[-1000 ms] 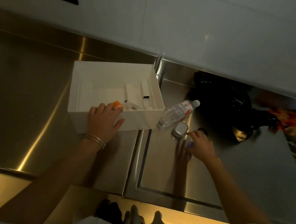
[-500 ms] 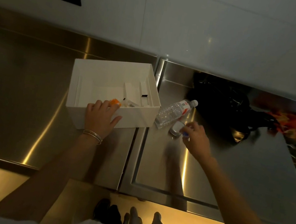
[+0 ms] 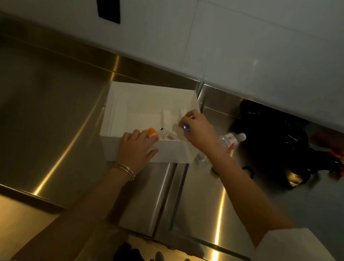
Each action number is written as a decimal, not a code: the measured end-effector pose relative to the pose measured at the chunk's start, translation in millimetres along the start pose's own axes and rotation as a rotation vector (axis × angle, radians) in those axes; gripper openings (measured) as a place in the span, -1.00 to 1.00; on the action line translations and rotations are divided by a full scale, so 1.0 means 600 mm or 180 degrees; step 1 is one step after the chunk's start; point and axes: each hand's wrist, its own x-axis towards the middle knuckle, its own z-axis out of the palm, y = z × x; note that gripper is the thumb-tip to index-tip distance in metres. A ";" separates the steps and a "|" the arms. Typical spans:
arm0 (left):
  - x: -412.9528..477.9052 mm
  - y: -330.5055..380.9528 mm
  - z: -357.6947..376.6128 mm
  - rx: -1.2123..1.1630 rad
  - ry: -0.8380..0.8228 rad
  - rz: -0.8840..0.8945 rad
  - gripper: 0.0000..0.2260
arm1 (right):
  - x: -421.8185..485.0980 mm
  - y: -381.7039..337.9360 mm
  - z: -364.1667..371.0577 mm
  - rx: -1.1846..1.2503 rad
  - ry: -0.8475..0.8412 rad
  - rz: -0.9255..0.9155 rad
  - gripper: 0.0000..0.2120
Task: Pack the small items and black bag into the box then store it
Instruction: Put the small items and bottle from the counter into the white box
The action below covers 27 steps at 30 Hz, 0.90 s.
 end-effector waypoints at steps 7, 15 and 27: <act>-0.005 -0.030 0.010 0.0057 0.0070 0.0102 -0.66 | 0.073 -0.039 0.052 -0.0061 -0.0774 0.0083 -0.79; -0.002 -0.031 0.011 0.0003 0.0138 0.0196 -0.64 | 0.090 -0.037 0.070 0.0163 -0.1091 0.0378 -0.71; -0.008 -0.012 0.003 0.0060 -0.0020 -0.0012 -0.66 | -0.031 0.113 -0.048 0.0225 0.0182 0.0606 -0.72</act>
